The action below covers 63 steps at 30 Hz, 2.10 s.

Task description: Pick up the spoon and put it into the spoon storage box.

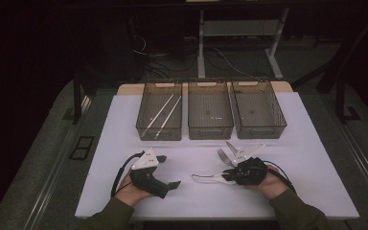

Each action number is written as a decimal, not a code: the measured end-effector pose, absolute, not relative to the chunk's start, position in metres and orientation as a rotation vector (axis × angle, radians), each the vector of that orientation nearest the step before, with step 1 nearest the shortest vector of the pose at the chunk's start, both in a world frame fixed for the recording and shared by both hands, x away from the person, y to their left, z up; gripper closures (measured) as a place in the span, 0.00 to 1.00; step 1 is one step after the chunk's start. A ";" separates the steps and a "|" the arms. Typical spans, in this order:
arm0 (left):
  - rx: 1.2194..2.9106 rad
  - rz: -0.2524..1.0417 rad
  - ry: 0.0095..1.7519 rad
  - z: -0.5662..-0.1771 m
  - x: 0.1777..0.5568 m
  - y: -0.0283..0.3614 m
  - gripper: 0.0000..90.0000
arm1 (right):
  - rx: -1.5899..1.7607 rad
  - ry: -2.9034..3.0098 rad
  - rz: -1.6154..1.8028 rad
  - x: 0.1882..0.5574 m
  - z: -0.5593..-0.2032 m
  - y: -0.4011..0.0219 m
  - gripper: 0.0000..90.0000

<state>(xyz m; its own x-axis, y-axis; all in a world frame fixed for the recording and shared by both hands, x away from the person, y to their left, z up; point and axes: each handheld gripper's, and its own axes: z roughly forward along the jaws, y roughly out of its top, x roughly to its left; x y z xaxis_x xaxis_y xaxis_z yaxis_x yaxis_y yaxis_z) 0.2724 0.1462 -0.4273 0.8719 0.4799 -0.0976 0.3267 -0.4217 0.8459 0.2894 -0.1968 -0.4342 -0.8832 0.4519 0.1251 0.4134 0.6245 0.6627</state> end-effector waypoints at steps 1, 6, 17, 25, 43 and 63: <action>2.046 0.194 0.585 -0.427 0.272 0.146 0.00 | 0.744 2.777 1.117 0.290 -0.433 -0.198 0.90; 2.053 0.191 0.580 -0.428 0.272 0.146 0.00 | 0.755 2.759 1.157 0.291 -0.429 -0.201 0.90; 2.042 0.191 0.580 -0.428 0.273 0.147 0.00 | 0.785 2.698 1.241 0.297 -0.412 -0.208 0.90; 2.049 0.194 0.578 -0.428 0.273 0.147 0.00 | 0.796 2.659 1.289 0.305 -0.399 -0.212 0.90; 2.033 0.192 0.577 -0.428 0.273 0.147 0.00 | 0.841 2.582 1.341 0.325 -0.378 -0.220 0.90; 2.030 0.194 0.574 -0.428 0.273 0.146 0.00 | 0.876 2.496 1.363 0.345 -0.367 -0.223 0.90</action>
